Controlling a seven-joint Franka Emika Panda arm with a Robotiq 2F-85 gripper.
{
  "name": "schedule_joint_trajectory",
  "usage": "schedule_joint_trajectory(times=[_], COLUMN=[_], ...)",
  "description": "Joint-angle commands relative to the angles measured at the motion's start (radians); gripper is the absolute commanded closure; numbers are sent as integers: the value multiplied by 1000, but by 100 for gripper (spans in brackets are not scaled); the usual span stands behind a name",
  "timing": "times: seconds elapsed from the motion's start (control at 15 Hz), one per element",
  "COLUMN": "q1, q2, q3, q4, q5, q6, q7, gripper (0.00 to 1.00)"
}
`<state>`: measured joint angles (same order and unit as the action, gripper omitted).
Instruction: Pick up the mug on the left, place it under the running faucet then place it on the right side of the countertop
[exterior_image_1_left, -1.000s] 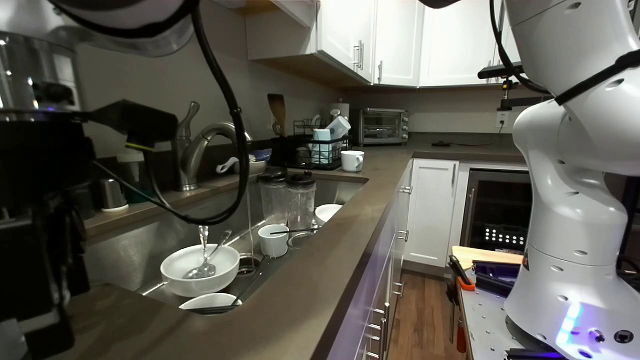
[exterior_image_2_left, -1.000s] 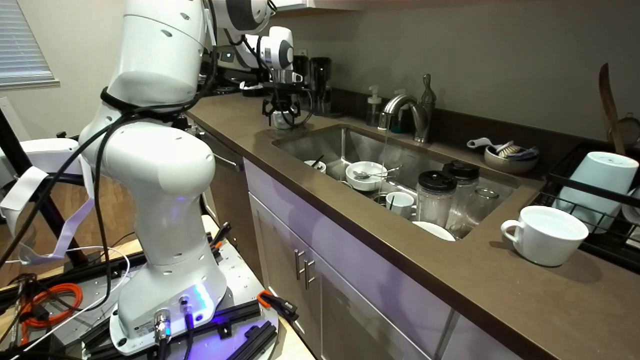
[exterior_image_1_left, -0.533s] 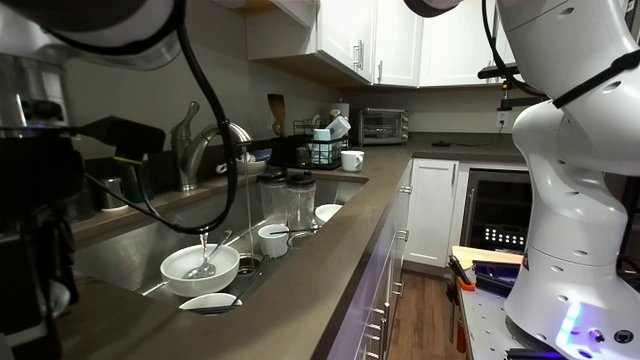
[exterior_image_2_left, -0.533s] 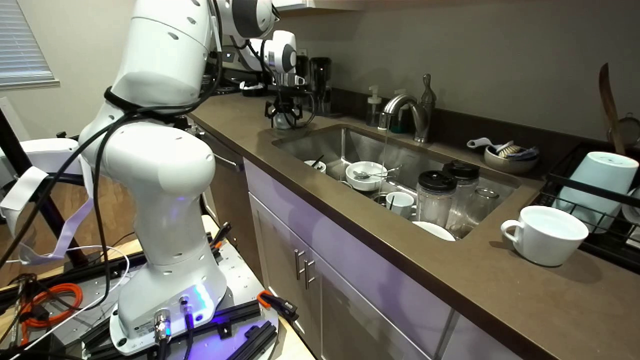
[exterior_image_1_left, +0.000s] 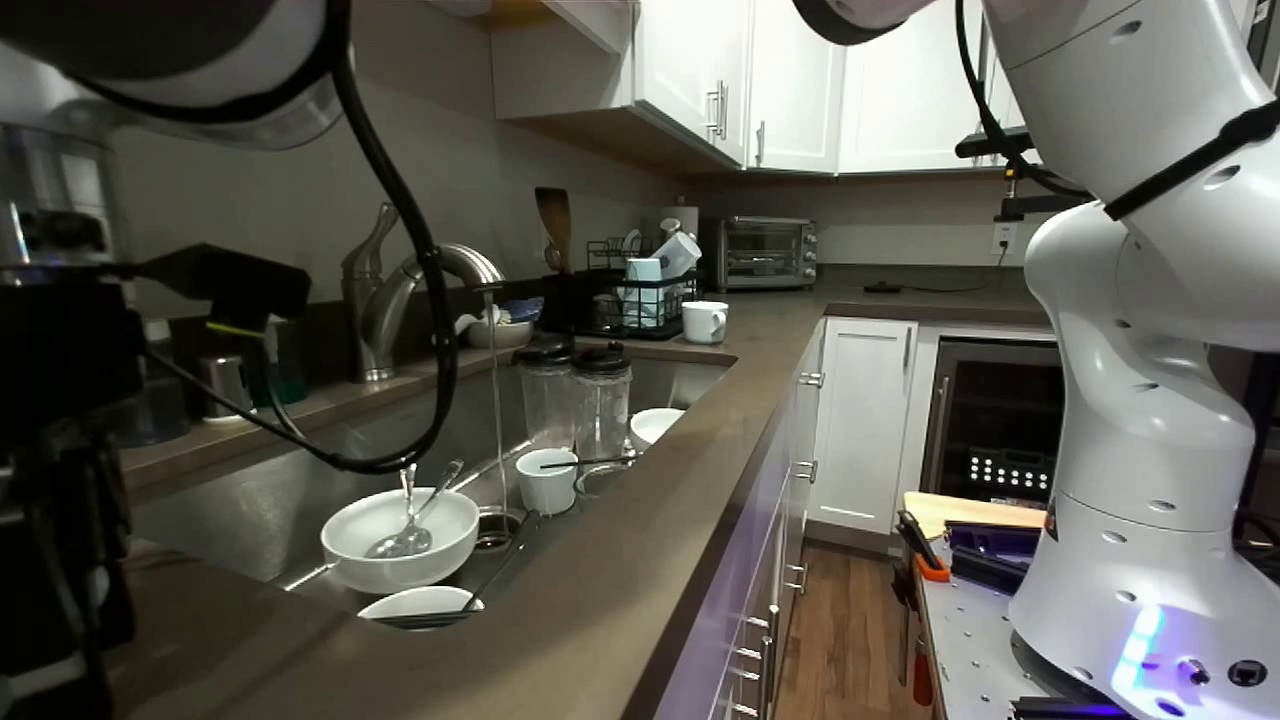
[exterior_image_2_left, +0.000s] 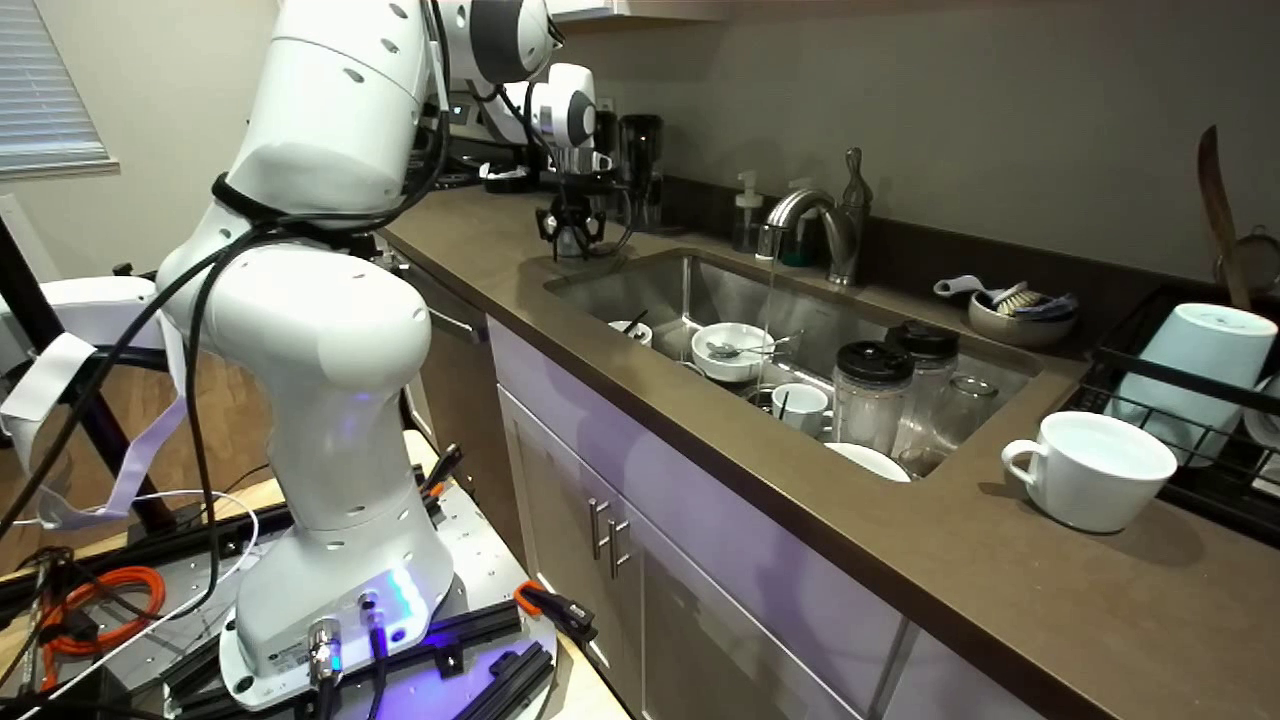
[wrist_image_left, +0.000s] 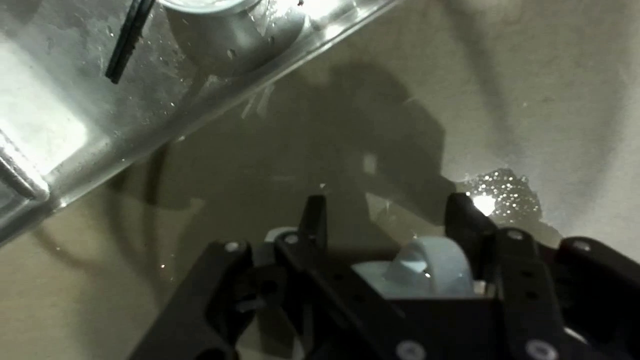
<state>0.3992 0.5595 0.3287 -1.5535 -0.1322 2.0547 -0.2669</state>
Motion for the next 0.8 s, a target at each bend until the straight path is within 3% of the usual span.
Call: schedule_joint_trajectory(times=[0.0, 0.07, 0.2, 0.4, 0.47, 0.53, 0.67, 0.73], q1=[22, 19, 22, 25, 24, 29, 28, 30], q2=[6, 15, 18, 23, 26, 10, 18, 20], q3=[-13, -18, -23, -32, -34, -30, -29, -29], q4=[18, 50, 67, 97, 105, 64, 77, 79], q5=[-20, -21, -23, -30, -34, -33, -29, -29], q6=[-4, -23, -31, -46, -48, -21, -27, -30], q7=[1, -6, -7, -10, -12, 3, -4, -3], gripper=[66, 29, 25, 9, 21, 47, 31, 12])
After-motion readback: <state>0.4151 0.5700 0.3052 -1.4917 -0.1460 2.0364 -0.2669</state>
